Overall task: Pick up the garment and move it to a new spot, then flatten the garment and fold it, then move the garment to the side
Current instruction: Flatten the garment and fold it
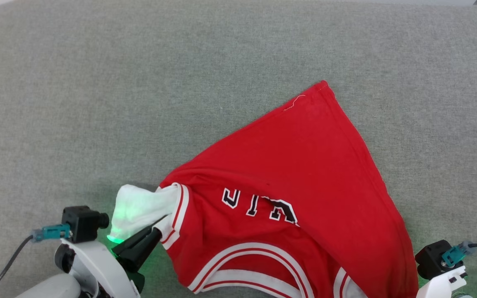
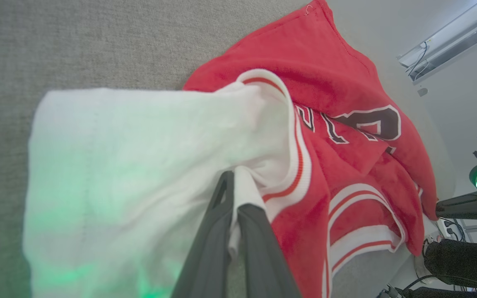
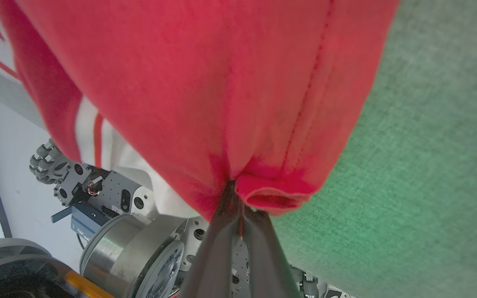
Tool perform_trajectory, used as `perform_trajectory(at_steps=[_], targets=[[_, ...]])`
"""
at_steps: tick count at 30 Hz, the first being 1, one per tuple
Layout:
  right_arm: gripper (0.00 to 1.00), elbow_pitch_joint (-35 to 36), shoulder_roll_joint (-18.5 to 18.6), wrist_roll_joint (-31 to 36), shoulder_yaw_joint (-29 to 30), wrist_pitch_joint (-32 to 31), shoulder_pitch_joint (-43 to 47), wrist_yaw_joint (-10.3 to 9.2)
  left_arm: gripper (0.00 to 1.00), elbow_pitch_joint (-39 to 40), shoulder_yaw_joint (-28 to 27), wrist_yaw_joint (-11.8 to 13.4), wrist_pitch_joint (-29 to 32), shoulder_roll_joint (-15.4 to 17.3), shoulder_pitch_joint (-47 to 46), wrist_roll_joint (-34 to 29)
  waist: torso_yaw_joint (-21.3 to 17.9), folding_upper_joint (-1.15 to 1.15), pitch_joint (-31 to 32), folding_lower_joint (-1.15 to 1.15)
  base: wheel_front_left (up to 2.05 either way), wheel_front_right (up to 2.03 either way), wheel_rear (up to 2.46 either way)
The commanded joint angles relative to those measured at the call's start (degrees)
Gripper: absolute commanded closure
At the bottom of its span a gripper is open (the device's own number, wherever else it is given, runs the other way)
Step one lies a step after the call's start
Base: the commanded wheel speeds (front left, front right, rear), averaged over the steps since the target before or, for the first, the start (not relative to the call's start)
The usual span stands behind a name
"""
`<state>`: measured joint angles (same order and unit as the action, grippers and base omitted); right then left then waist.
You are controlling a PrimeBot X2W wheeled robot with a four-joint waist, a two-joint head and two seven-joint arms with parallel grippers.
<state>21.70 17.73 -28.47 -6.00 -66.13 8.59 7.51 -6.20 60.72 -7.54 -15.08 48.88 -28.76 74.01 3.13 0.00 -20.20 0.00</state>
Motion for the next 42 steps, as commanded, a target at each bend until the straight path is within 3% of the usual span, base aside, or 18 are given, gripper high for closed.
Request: perform_trajectory(at_steps=[1, 3, 4, 5, 12, 19, 22, 30, 42], targets=[[1.0, -0.89, -0.25, 0.27, -0.77, 1.12, 0.52, -0.04, 1.0, -0.04, 0.01, 0.13, 0.12, -0.23, 0.07, -0.21, -0.05, 0.0, 0.03, 0.0, 0.0, 0.0, 0.0], [0.53, -0.66, -0.48, 1.33, 0.32, 3.83, -1.18, -0.05, 1.0, -0.12, -0.1, 0.13, 0.11, -0.21, 0.35, -0.1, -0.24, 0.0, 0.17, 0.0, 0.0, 0.0, 0.0], [0.12, -0.12, -0.08, 1.84, 0.8, 5.07, -2.17, -0.05, 1.0, -0.13, -0.2, 0.13, 0.1, -0.22, 0.55, -0.05, -0.32, 0.0, 0.24, 0.0, 0.0, 0.0, 0.0], [0.0, 0.49, 0.1, 2.21, 1.72, 6.15, -2.86, -0.05, 1.0, -0.14, -0.26, 0.13, 0.09, -0.24, 0.75, -0.06, -0.37, 0.0, 0.3, 0.0, 0.0, 0.0, 0.0], [0.0, 9.01, 2.25, 0.16, 7.8, 4.18, -7.88, -0.04, 1.0, 0.21, -0.79, 0.34, 0.05, -0.7, 0.71, -0.89, 0.15, 0.0, 0.09, 0.0, 0.0, 0.0, 0.0], [0.0, 12.63, 5.68, -1.19, 9.66, -0.56, -22.84, -0.04, 1.0, 1.04, -0.91, 0.22, 0.13, -1.76, -1.07, -2.07, 2.61, 0.0, -2.32, 0.0, 0.0, 0.0, 0.0], [0.0, 8.56, 6.26, -0.18, 6.97, 1.46, -31.7, -0.04, 1.0, 1.1, -1.06, 0.16, 0.11, -2.26, -1.81, -2.3, 3.89, 0.0, -3.82, 0.0, 0.0, 0.0, 0.0], [0.0, -10.79, 7.1, 2.43, -6.27, 5.52, -49.2, -0.04, 1.0, 0.88, -0.66, 0.07, 0.08, -3.85, -4.19, -2.64, 7.4, 0.0, -7.96, 0.0, 0.0, 0.0, 0.0], [0.0, -28.78, 6.48, 2.72, -16.3, 9.57, -58.27, -0.04, 1.0, 0.75, 0.13, 0.17, 0.07, -5.74, -6.28, -2.18, 9.94, 0.0, -11.07, 0.0, 0.0, 0.0, 0.0]])
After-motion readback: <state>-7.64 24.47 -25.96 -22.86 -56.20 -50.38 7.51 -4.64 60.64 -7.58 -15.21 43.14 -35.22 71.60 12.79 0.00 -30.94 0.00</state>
